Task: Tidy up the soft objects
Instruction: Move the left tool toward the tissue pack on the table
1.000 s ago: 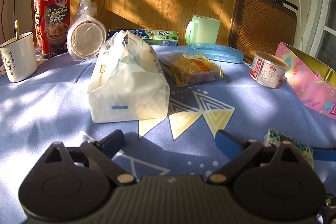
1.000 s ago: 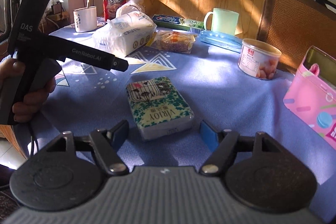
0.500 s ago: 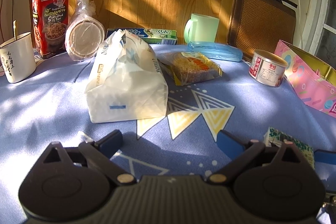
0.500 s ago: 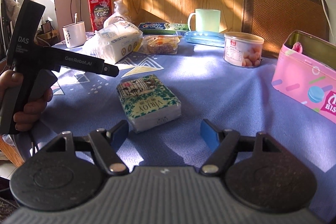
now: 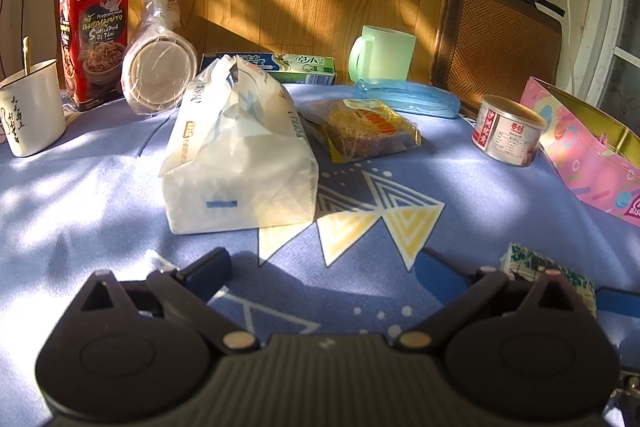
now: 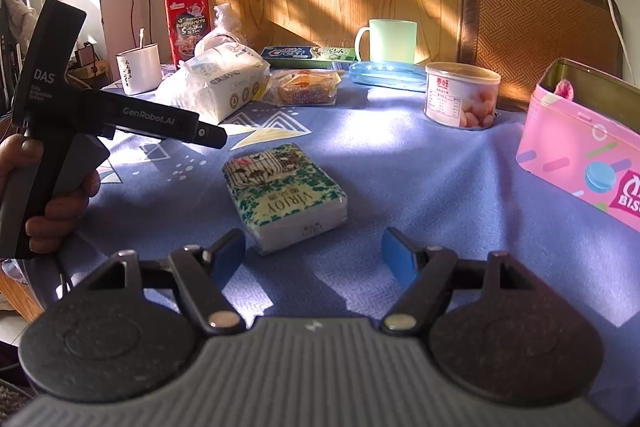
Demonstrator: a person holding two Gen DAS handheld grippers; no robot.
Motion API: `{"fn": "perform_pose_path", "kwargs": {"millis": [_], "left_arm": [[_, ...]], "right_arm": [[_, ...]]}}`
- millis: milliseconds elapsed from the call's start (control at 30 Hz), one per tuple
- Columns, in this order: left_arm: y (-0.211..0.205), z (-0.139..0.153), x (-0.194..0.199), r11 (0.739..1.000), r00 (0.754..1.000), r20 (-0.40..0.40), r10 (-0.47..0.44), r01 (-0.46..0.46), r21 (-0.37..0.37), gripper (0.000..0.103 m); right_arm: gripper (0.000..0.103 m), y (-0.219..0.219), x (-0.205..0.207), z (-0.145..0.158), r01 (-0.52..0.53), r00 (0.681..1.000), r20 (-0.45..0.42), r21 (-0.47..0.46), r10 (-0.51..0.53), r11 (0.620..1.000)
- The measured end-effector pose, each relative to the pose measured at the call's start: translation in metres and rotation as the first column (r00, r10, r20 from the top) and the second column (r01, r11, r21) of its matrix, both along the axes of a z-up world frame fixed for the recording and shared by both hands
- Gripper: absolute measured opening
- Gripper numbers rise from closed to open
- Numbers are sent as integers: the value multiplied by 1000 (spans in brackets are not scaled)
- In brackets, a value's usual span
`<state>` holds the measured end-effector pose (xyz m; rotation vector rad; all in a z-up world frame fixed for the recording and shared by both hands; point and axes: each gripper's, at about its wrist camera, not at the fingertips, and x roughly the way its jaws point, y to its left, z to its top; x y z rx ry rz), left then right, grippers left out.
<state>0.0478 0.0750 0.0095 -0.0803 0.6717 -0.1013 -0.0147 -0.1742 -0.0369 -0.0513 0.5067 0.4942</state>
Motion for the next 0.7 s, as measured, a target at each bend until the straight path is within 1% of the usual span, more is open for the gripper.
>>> {"fn": "perform_pose_path", "kwargs": {"millis": [133,633,700], "left_arm": [[0,0,0,1000,1000,0,0,0,-1,102],[1,0,0,1000,1000,0,-1,1,-2,102],[1,0,0,1000,1000,1,1,-1,-1,101]], "right_arm": [[77,3,-1,-1,-2,1000,10,-11,2,1000],[76,2,-2,-1,-3,1000,12,-5,4,1000],[76,2,-2,-1,-3,1000,12,-4,3,1000]]}}
